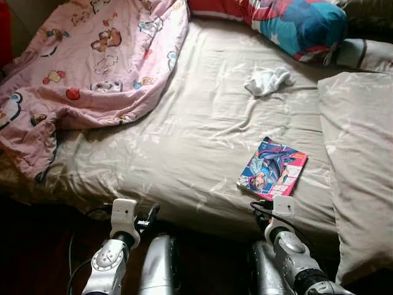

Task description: Clean up the room

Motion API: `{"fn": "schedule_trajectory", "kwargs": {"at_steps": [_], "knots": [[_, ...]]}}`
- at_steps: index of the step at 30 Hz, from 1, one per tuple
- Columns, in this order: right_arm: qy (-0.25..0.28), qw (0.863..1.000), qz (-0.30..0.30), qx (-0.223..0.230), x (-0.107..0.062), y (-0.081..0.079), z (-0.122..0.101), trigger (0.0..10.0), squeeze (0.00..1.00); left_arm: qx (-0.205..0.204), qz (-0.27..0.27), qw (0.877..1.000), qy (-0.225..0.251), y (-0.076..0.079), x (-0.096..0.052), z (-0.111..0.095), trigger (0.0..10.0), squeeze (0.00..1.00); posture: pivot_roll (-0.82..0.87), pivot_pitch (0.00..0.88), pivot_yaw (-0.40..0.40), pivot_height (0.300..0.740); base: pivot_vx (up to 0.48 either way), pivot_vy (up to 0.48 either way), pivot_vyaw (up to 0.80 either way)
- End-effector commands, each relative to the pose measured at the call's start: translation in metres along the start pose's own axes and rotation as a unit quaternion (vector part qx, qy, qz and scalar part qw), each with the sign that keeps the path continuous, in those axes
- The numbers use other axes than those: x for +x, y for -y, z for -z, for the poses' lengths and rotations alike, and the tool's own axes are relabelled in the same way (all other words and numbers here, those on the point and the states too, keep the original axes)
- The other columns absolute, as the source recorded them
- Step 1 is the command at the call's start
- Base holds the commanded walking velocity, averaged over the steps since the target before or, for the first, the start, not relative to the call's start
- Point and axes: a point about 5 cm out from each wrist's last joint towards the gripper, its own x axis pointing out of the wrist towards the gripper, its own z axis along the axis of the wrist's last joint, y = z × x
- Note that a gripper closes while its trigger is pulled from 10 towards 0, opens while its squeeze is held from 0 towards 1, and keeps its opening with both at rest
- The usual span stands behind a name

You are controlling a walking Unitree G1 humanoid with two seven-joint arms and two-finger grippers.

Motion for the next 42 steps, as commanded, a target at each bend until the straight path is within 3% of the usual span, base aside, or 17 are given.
{"fn": "schedule_trajectory", "kwargs": {"at_steps": [1, 20, 42], "knots": [[-0.01, 1.0, 0.006, 0.004, -0.001, 0.0, 0.007, 10.0, 0.0, 0.013, 0.0, 1.0, -0.021, -0.005, -0.005, 0.007, 10.0, 0.0, 0.06, 0.283, 0.142, 0.598, 0.0, 0.0, 0.0], [0.03, 0.998, 0.06, 0.009, 0.0, 0.022, -0.012, 10.0, 0.0, 0.013, 0.004, 1.0, -0.024, -0.005, -0.006, 0.007, 10.0, 0.0, 0.05, 0.279, 0.141, 0.598, 0.0, 0.0, 0.0], [0.047, 0.996, 0.078, 0.012, 0.0, 0.029, -0.017, 10.0, 0.0, 0.01, 0.004, 1.0, -0.025, -0.002, -0.005, 0.007, 10.0, 0.0, 0.05, 0.273, 0.136, 0.598, 0.0, 0.0, 0.0]]}}
